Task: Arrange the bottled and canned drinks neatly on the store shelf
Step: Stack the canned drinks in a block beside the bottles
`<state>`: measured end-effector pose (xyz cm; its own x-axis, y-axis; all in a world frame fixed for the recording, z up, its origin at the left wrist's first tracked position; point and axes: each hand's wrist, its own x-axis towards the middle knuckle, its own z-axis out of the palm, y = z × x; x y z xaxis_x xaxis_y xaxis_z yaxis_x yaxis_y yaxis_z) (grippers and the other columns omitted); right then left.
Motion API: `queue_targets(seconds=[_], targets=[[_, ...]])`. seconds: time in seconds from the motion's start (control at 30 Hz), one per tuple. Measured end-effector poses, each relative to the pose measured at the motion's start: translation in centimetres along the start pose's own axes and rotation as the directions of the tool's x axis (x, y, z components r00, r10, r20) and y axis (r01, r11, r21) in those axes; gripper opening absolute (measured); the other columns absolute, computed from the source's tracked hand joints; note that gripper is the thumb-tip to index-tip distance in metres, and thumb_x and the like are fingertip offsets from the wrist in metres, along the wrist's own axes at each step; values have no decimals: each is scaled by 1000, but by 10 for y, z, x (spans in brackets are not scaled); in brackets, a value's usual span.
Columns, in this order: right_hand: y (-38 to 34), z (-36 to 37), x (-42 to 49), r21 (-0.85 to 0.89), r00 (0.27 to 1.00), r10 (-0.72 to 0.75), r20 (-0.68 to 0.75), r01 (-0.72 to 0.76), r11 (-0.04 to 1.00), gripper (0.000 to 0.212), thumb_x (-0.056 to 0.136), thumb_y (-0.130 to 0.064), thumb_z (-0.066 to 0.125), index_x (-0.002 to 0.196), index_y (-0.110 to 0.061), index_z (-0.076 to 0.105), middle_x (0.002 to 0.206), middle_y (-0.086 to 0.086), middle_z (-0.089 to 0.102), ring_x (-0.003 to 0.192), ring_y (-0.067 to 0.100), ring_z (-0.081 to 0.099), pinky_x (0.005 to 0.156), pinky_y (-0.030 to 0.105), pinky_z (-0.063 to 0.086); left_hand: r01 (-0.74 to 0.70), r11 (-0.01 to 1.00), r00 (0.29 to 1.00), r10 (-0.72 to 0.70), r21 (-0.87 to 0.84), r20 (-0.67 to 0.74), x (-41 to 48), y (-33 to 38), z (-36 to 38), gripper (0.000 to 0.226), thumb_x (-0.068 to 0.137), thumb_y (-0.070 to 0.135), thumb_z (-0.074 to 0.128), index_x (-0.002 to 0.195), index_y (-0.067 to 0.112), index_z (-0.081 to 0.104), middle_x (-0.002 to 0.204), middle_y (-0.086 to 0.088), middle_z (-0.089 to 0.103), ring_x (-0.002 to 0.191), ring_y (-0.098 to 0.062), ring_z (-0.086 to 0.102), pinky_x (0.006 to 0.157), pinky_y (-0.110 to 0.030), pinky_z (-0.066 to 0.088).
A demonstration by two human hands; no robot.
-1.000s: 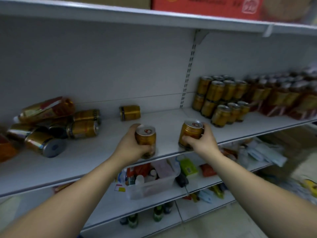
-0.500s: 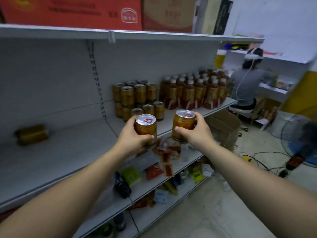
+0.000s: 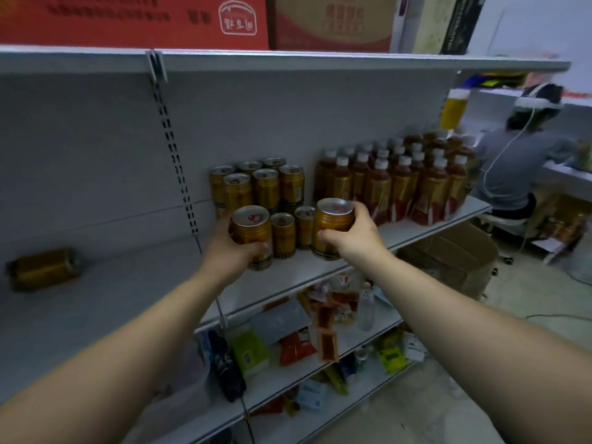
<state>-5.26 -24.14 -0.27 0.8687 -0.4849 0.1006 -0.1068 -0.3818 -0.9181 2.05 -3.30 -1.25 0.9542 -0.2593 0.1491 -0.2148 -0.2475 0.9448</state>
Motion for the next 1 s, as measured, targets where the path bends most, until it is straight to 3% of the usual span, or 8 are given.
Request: queue_targets(seconds=[0.17, 0.3, 0.4, 0.53, 0.67, 0.8, 0.9, 1.0], targets=[[-8, 32, 66, -44, 994, -53, 94, 57, 997, 64, 73, -20, 80, 126, -23, 44, 109, -6, 55, 102, 13, 55, 83, 27, 44, 3, 999, 999, -2, 35, -42, 56, -10, 4, 55, 73, 12, 79, 108, 35, 43, 93, 21, 53, 93, -9, 54, 87, -30, 44], [-14, 50, 104, -35, 969, -181, 165, 189, 981, 40, 72, -3, 77, 82, -31, 52, 86, -24, 55, 76, -19, 55, 62, 0, 38, 31, 998, 997, -27, 48, -76, 81, -21, 12, 58, 70, 21, 80, 117, 31, 47, 104, 13, 58, 103, -12, 55, 92, -32, 45], [-8, 63, 123, -59, 929, -226, 293, 254, 965, 42, 71, -11, 78, 91, -42, 56, 91, -29, 60, 87, -18, 55, 73, 6, 42, 19, 999, 994, -16, 33, -106, 85, -25, 20, 55, 75, 20, 78, 116, 35, 45, 105, 16, 58, 98, -5, 56, 87, -26, 46], [3, 65, 136, -38, 878, -268, 396, 307, 951, 58, 69, -27, 81, 116, -38, 50, 118, -23, 56, 106, -3, 51, 91, 23, 40, 22, 1000, 990, -24, -14, -139, 84, -23, 35, 65, 81, 11, 72, 128, 36, 34, 105, 26, 52, 87, 20, 47, 66, 3, 41], [12, 49, 147, -53, 819, -299, 490, 371, 927, 69, 74, -33, 80, 131, -34, 40, 123, -19, 49, 110, 0, 43, 89, 21, 32, 73, 997, 978, -70, 6, -195, 78, -18, 49, 74, 83, 10, 70, 135, 35, 22, 111, 21, 50, 86, 23, 49, 63, 4, 41], [20, 54, 155, -57, 793, -286, 538, 373, 926, 79, 69, -46, 78, 135, -35, 37, 137, -11, 50, 124, 13, 48, 99, 36, 41, 95, 995, 968, -87, 23, -235, 68, -15, 62, 71, 85, 1, 64, 133, 30, 21, 112, 19, 49, 82, 28, 52, 64, 1, 43], [14, 55, 159, -86, 759, -294, 581, 417, 905, 78, 63, -54, 76, 131, -32, 42, 133, -11, 53, 122, 13, 51, 99, 38, 44, 164, 981, 964, -137, 103, -228, 67, -5, 58, 78, 85, 10, 67, 137, 35, 14, 110, 27, 45, 96, 14, 54, 68, -1, 44], [1, 53, 165, -128, 740, -336, 583, 492, 861, 90, 54, -73, 63, 134, -35, 42, 136, -10, 52, 124, 14, 51, 100, 41, 46, 265, 938, 956, -225, 225, -185, 63, 3, 41, 88, 83, 30, 69, 145, 38, 8, 132, 15, 43, 130, -16, 41, 91, -24, 41]])
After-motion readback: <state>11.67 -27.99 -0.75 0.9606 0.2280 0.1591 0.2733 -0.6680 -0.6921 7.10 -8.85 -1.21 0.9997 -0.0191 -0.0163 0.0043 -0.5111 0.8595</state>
